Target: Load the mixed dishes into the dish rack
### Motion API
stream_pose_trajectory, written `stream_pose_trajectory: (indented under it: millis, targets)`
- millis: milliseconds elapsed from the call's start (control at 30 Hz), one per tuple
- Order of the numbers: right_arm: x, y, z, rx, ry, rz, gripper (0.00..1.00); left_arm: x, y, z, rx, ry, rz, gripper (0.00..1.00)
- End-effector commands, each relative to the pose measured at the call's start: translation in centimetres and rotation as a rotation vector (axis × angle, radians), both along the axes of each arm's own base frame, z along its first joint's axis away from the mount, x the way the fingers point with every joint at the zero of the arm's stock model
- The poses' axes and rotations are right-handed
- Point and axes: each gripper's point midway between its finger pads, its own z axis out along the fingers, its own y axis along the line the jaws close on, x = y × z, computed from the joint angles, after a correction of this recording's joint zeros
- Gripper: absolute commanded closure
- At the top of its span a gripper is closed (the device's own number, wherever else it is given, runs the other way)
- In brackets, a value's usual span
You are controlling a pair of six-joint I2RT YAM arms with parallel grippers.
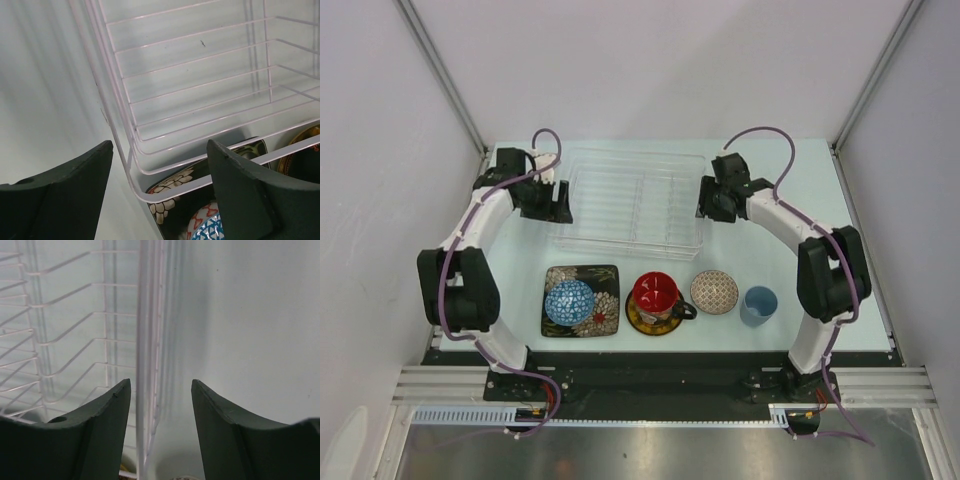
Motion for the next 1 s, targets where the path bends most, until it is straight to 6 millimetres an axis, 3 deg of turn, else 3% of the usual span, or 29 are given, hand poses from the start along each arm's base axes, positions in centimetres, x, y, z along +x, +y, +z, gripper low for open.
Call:
stream_pose_trajectory:
  millis: [0,133,233,433,567,633,733,800,933,967]
  targets:
    - [1.6,0.1,-0.9,-0.023,-0.003,0.001,0.46,1.8,0.6,3.6,0.015,-0.11,0.019,0.19]
    - [2.1,-0.8,-1.4,-0.038,0.009,-0.028,0.62,3.0,3.2,4.2,0.066,-0.16,0.084,0.22]
    - [2.7,-2.1,-0.6,-0.039,-0.007,-0.059,0.74,3.9,3.9,3.2,0.099,-0.174,0.092,0.24]
    - [3.1,-3.8,0.5,-0.061,-0.015,-0.09,0.75,4.9,2.3,-0.1,0.072,-0.115,0.072,0.28]
    - [2.9,-4.2,-0.1,-0.085,0.002,-0.094,0.72,4.8,1.2,-1.6,0.057,-0.085,0.051,0.29]
    - [2.8,-4.1,-0.3,-0.081,0.006,-0.092,0.71,4.7,-0.5,-1.9,0.05,-0.082,0.018,0.3]
    - [3.0,-3.6,-0.2,-0.065,0.004,-0.083,0.67,4.5,-0.6,-2.3,0.047,-0.073,0.02,0.3]
    - [3.0,-3.5,0.3,-0.062,-0.007,-0.079,0.53,4.7,-0.3,-1.8,0.066,-0.08,0.03,0.3]
    - [2.7,-3.4,2.3,-0.078,-0.054,-0.076,0.31,5.8,1.1,1.7,0.075,-0.156,0.06,0.3]
    - [2.6,-3.3,2.9,-0.077,-0.067,-0.071,0.27,6.0,2.4,2.2,0.079,-0.163,0.089,0.3]
